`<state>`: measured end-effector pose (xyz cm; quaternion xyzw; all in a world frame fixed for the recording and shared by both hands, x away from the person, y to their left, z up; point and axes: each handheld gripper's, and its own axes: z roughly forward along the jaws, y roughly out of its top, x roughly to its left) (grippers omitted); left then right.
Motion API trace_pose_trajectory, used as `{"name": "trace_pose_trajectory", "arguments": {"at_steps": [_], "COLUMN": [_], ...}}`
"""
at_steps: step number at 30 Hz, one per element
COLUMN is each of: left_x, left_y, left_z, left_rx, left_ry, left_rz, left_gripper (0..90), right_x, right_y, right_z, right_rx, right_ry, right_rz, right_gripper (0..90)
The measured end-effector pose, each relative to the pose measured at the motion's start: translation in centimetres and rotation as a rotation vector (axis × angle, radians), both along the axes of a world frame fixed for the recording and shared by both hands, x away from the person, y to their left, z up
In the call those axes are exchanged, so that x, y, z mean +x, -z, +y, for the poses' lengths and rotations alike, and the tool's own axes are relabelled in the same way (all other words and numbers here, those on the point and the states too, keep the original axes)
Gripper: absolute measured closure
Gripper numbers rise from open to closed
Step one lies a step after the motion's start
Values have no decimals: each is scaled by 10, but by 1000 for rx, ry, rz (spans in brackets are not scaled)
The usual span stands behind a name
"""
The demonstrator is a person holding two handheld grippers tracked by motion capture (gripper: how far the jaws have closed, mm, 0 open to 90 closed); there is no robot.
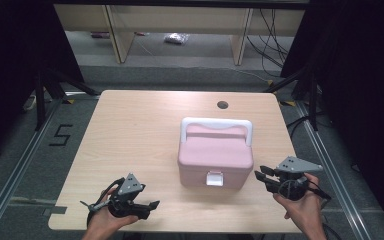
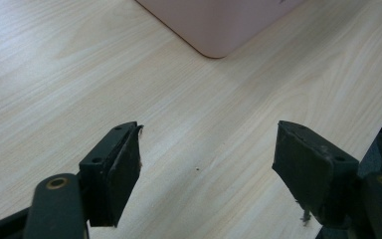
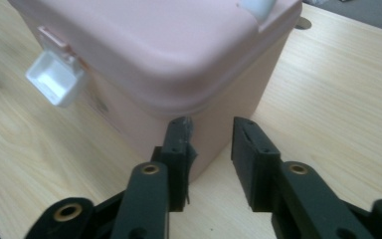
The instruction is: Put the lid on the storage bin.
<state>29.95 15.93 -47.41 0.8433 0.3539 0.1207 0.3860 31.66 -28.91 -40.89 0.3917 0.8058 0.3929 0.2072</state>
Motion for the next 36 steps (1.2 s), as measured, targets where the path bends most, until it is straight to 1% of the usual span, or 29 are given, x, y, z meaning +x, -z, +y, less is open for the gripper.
{"name": "trace_pose_trajectory", "arguments": {"at_steps": [1,2,3,4,5,6,7,8,9,10,11,13,14,16,18,19,20,22,24,25,26,27,28,29,30,31,34,35,36], "left_x": [0,0,0,1,0,0,-1,0,-1,-1,-1,-1,0,-1,-2,-1,-2,-2,-3,-3,-4,-4,-4,-4,-4,-5,-5,-5,-6], "left_y": [1,2,2,1,1,1,0,0,1,0,0,1,1,1,0,-1,-1,-1,0,0,1,1,2,2,2,2,2,2,3], "left_z": [0,0,0,2,2,2,3,4,3,4,4,5,6,7,8,9,8,9,8,8,7,8,8,8,8,9,9,9,9], "left_rx": [-2,-22,-16,12,14,-1,6,29,4,14,7,7,13,11,-4,8,-6,-3,-16,-16,-25,-23,-24,-29,-33,-27,-27,-26,-28], "left_ry": [-5,-12,-14,-6,-7,-10,-2,3,-15,2,-4,-4,-13,-18,-20,-17,-19,-13,-21,-20,-28,-28,-31,-28,-28,-30,-30,-30,-32], "left_rz": [0,-2,-5,-9,-8,-6,-6,-6,-8,-6,-5,-5,-13,-11,-9,-16,-14,-13,-12,-12,-14,-14,-12,-13,-13,-12,-13,-12,-11], "left_gripper": [261,261,261,261,261,261,261,261,261,260,260,260,260,260,260,260,260,260,260,260,259,259,259,259,258,258,256,256,256], "right_x": [0,0,-1,0,-1,0,-3,-1,-3,-3,-1,-3,-3,-3,-5,-4,-7,-6,-10,-12,-11,-12,-13,-15,-16,-19,-21,-24,-23], "right_y": [1,3,5,6,7,8,8,9,10,11,12,14,16,19,20,22,22,24,26,26,28,29,30,31,32,32,36,37,38], "right_z": [-1,-2,-1,-2,-3,-4,-3,-6,-5,-6,-9,-9,-10,-11,-11,-13,-13,-15,-13,-12,-14,-13,-14,-14,-14,-13,-15,-14,-16], "right_rx": [-4,-1,17,12,12,2,7,-13,11,18,3,25,16,27,42,34,50,33,47,58,35,46,33,42,53,56,28,49,35], "right_ry": [7,10,30,34,35,32,58,45,62,63,55,64,60,57,75,54,78,64,80,92,70,71,71,73,72,78,65,77,66], "right_rz": [4,18,45,36,36,31,60,25,52,55,33,57,47,52,62,42,62,33,54,82,37,51,36,52,43,73,49,71,57], "right_gripper": [650,619,589,559,524,484,457,439,424,410,396,380,371,350,346,345,342,329,313,308,297,284,277,270,252,234,224,224,224]}}
